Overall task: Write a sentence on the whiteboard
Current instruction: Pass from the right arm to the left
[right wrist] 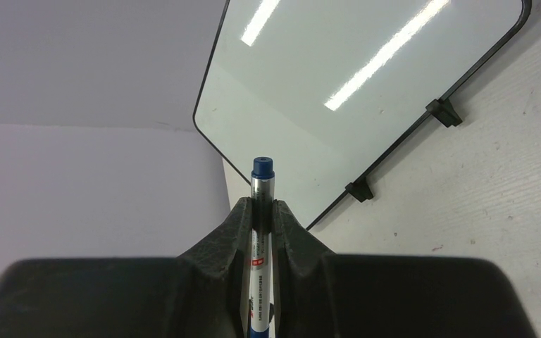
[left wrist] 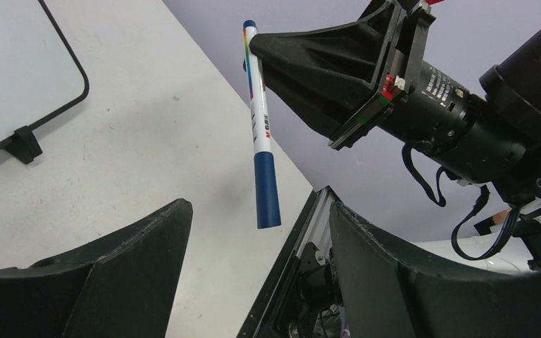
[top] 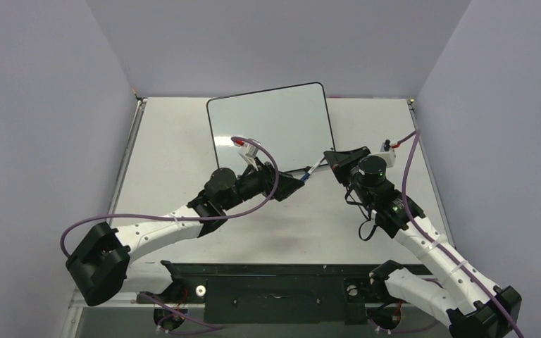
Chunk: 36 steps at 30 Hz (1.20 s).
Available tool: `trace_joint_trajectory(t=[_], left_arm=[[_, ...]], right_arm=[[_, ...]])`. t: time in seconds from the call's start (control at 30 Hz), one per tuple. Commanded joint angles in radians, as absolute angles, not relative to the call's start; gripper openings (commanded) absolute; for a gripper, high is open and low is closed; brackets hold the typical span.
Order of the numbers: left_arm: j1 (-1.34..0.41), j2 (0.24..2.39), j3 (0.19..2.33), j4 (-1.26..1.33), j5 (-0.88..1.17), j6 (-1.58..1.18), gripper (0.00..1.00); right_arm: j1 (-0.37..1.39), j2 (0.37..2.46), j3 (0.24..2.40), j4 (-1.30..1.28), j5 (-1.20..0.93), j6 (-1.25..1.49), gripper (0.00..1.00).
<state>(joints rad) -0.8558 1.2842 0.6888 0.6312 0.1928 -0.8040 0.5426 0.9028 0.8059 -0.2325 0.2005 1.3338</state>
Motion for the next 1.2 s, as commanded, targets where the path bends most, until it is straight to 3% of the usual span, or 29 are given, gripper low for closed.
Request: trace_joint_trajectory(t=[0.0, 0.5, 1.0, 1.17], left_arm=[[-0.857, 1.250, 0.699, 0.706, 0.177, -0.792, 0.68], [-0.869, 1.375, 0.757, 0.802, 0.171, -0.825, 0.54], [-0.887, 1.431, 0.809, 0.818, 0.191, -0.826, 0.32], [-0.890, 1.442, 0.819, 0.807, 0.198, -0.828, 0.00]], right_arm=[[0.536, 0.878, 0.801, -0.187, 0.194, 1.350, 0.00], [0.536, 0.866, 0.806, -0.177, 0.200, 1.365, 0.00], [0.537, 0.857, 0.770, -0.134, 0.188, 1.372, 0.00], [0.537, 0.848, 0.762, -0.133, 0.191, 1.368, 0.00]])
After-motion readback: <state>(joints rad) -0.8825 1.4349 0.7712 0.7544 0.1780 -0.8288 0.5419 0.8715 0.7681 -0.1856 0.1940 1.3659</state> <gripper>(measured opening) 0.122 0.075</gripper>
